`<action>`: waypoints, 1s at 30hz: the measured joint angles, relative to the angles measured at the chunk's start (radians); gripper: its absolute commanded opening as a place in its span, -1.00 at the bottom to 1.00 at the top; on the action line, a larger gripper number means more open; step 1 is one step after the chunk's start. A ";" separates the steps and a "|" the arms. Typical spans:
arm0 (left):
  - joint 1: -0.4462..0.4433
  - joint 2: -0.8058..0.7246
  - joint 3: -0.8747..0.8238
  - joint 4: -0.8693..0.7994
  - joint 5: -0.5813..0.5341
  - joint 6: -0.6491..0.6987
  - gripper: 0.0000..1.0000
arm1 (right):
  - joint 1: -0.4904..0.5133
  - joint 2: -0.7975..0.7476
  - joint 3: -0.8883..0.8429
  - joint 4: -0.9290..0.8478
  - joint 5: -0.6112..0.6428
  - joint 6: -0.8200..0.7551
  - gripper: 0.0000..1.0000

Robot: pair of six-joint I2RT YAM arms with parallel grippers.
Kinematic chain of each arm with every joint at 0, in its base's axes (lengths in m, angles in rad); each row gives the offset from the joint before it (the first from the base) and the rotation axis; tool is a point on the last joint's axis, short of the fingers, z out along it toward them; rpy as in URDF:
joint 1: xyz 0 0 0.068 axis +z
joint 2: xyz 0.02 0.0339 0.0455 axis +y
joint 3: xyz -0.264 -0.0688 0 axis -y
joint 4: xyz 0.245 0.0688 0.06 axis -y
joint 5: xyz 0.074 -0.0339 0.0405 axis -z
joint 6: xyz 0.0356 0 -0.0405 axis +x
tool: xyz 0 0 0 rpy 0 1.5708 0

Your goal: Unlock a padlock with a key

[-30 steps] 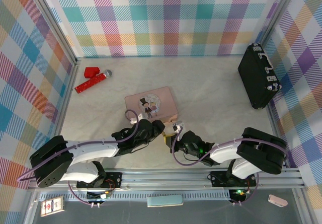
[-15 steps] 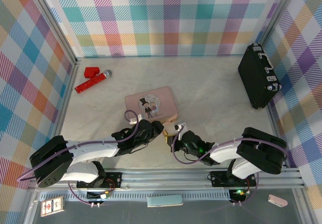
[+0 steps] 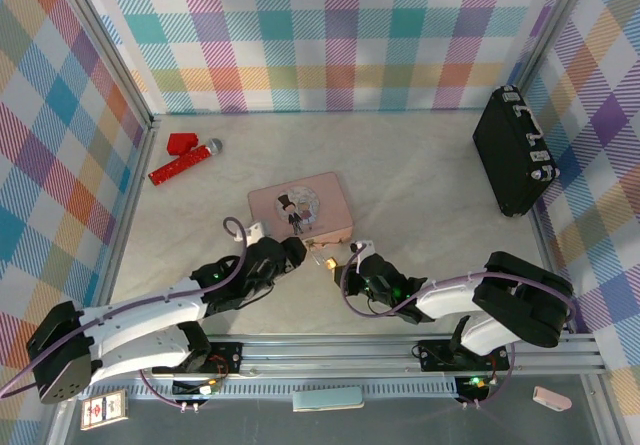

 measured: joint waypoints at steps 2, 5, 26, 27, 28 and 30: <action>0.031 -0.026 0.023 -0.058 -0.013 0.051 0.37 | -0.003 0.000 0.005 -0.006 0.003 -0.004 -0.40; 0.099 -0.041 0.061 -0.132 -0.021 0.140 0.42 | -0.006 -0.002 0.015 -0.035 0.009 -0.012 -0.34; 0.445 0.114 0.114 -0.203 0.266 0.541 0.39 | -0.144 0.033 0.362 -0.517 -0.244 -0.412 -0.27; 0.445 0.115 0.114 -0.201 0.273 0.547 0.39 | -0.144 0.048 0.379 -0.532 -0.256 -0.425 -0.28; 0.445 0.117 0.114 -0.200 0.279 0.552 0.38 | -0.145 0.063 0.395 -0.546 -0.265 -0.434 -0.29; 0.445 0.124 0.114 -0.187 0.291 0.558 0.38 | -0.150 0.094 0.426 -0.571 -0.283 -0.451 -0.30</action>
